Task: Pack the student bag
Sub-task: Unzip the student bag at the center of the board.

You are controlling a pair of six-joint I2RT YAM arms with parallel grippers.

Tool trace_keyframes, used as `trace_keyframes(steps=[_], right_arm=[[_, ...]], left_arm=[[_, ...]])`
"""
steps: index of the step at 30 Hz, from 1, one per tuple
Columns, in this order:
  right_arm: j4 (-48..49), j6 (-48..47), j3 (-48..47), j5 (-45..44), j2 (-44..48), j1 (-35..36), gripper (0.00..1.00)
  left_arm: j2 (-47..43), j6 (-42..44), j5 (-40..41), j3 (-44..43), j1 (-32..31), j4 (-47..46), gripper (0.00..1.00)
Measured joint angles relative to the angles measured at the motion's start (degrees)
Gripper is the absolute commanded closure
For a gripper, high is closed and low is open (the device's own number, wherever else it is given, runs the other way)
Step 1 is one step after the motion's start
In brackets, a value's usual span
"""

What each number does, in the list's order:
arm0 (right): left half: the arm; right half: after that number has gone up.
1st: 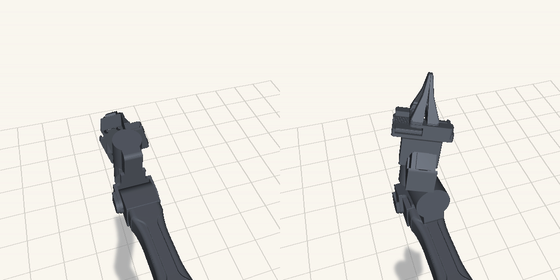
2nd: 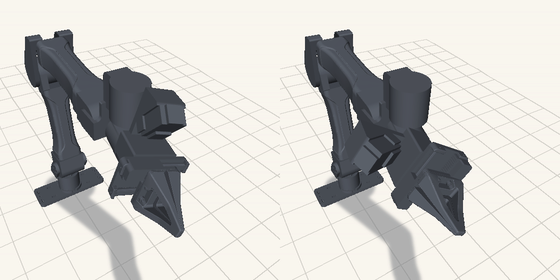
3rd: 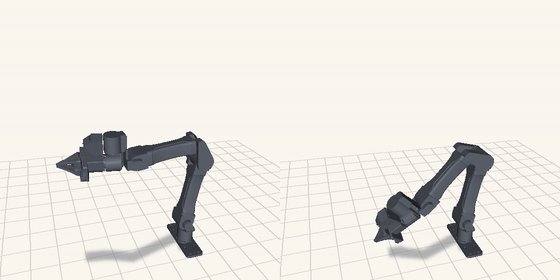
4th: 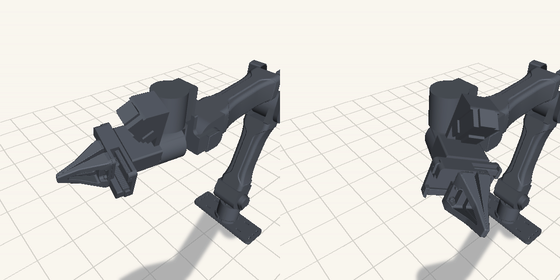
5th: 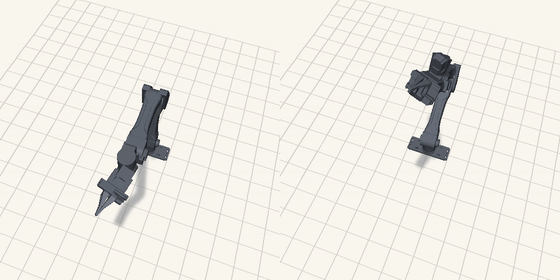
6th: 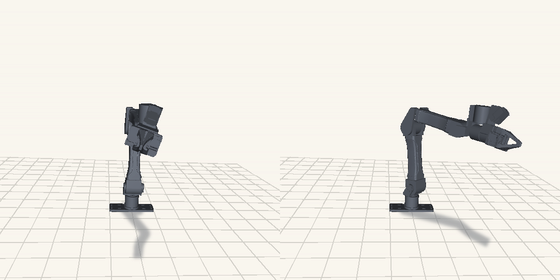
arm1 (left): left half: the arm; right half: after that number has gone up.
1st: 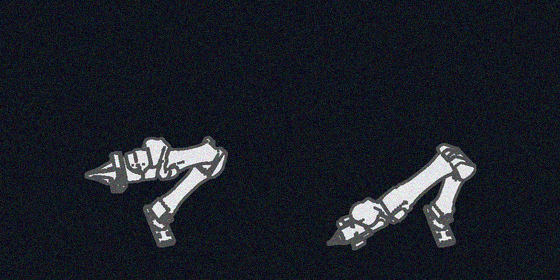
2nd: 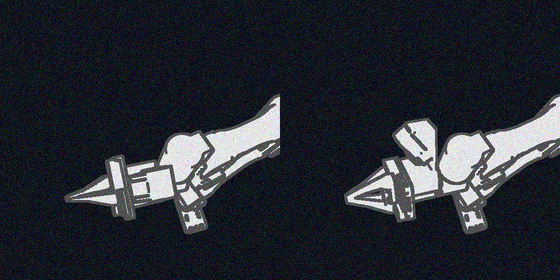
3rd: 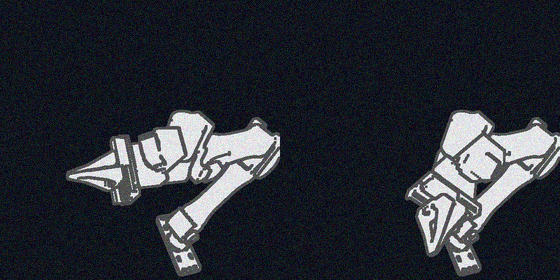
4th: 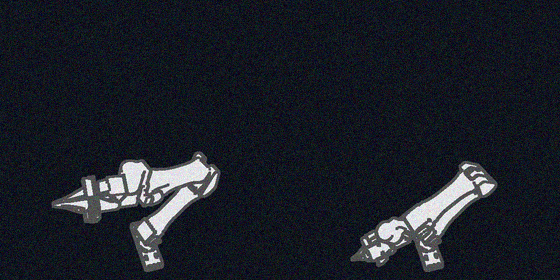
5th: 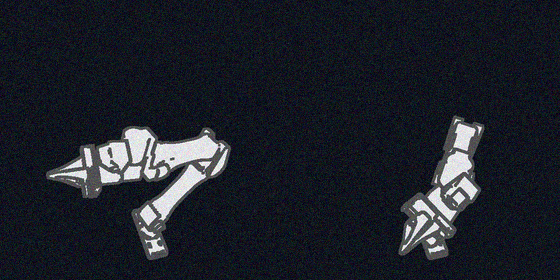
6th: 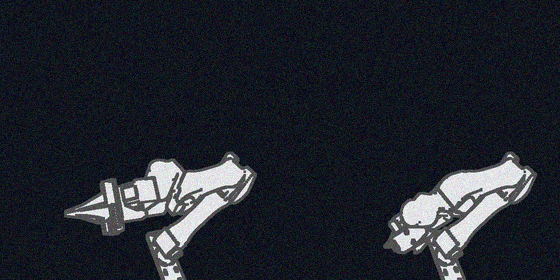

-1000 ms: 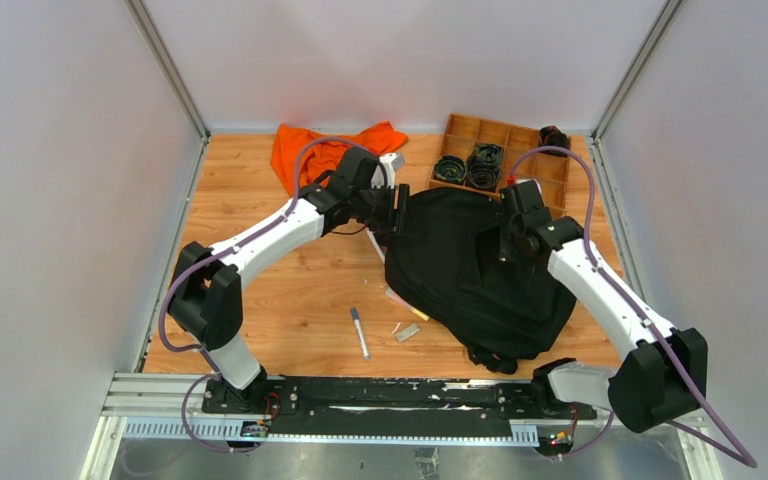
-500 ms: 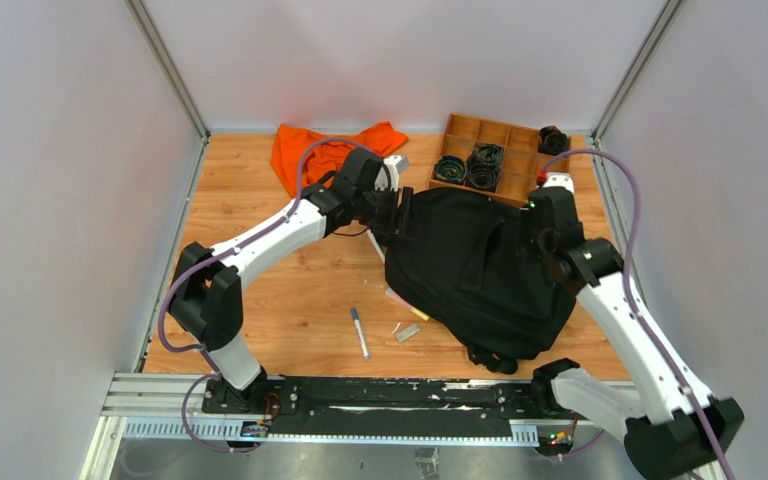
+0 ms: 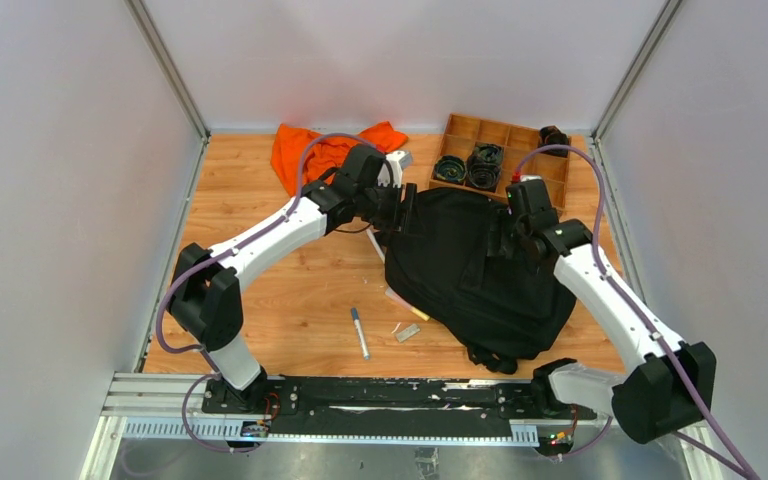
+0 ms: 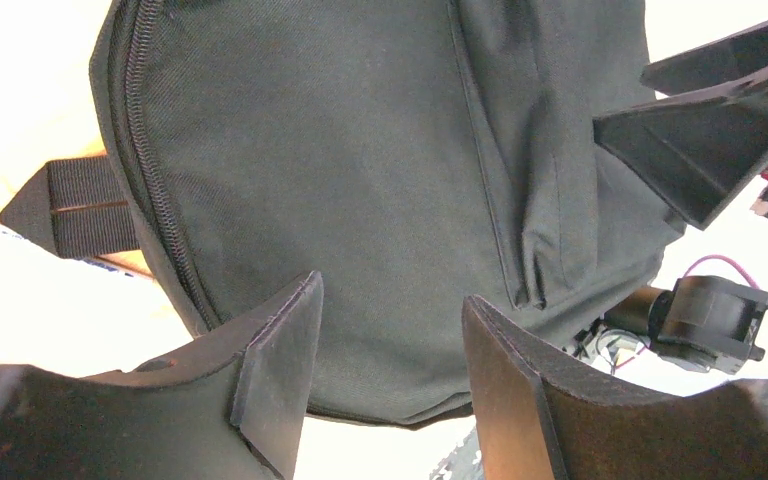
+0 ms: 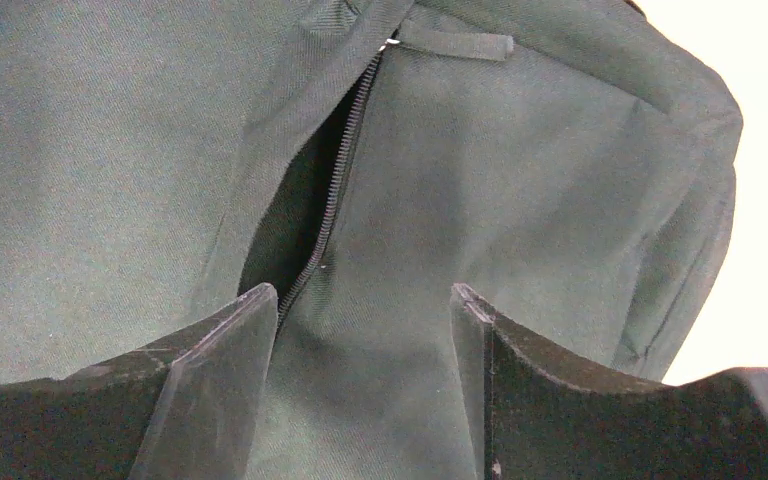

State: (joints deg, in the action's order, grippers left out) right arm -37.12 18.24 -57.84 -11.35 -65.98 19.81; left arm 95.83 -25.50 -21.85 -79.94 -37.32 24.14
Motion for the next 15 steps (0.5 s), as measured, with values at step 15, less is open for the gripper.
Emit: trace_keyframes(steps=[15], right_arm=[[7.26,0.85,0.2,-2.47,-14.78,0.0,0.3]], left_arm=[[0.02,-0.02,-0.02,0.0,-0.7,-0.02,0.4]])
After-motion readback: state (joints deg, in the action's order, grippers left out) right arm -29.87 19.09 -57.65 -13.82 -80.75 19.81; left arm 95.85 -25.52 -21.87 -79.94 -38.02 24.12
